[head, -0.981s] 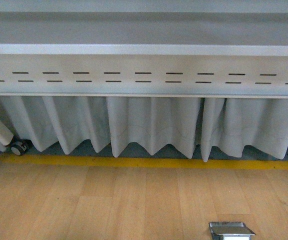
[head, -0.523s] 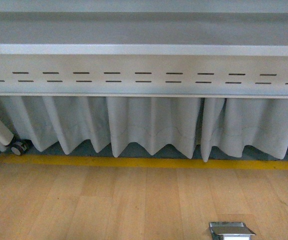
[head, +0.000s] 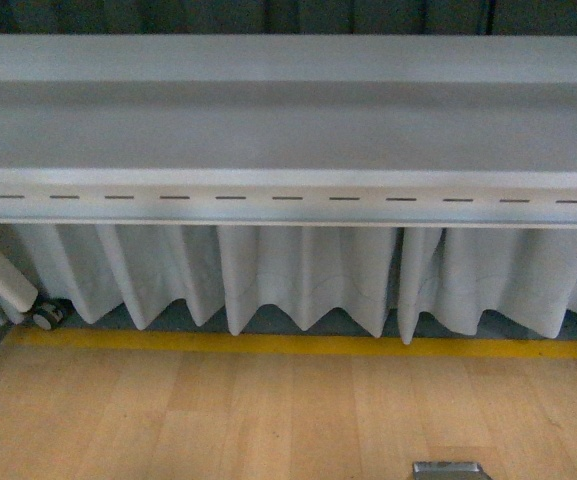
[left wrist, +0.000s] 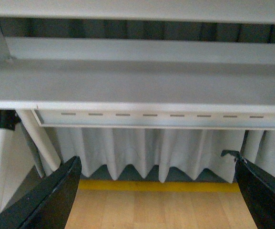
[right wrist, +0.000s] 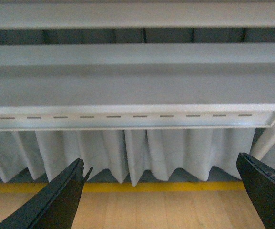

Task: Open oven

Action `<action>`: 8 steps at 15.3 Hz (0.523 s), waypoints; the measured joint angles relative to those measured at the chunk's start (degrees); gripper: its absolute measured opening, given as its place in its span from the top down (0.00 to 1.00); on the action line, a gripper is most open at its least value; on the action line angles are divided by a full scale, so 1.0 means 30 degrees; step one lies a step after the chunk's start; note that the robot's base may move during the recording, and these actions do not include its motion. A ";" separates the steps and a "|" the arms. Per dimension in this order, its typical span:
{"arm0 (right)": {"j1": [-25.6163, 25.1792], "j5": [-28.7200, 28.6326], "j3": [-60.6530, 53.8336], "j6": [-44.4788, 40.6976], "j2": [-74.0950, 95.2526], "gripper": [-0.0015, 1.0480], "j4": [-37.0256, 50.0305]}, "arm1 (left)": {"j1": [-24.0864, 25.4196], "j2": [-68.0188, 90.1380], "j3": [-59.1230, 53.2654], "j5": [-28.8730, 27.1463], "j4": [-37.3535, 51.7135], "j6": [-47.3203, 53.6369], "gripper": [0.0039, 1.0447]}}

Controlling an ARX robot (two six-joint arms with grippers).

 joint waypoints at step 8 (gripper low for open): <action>0.0000 -0.0022 0.0000 0.0000 0.0000 0.06 0.0015 | 0.0000 0.0000 0.0000 0.0007 -0.0007 0.0007 0.06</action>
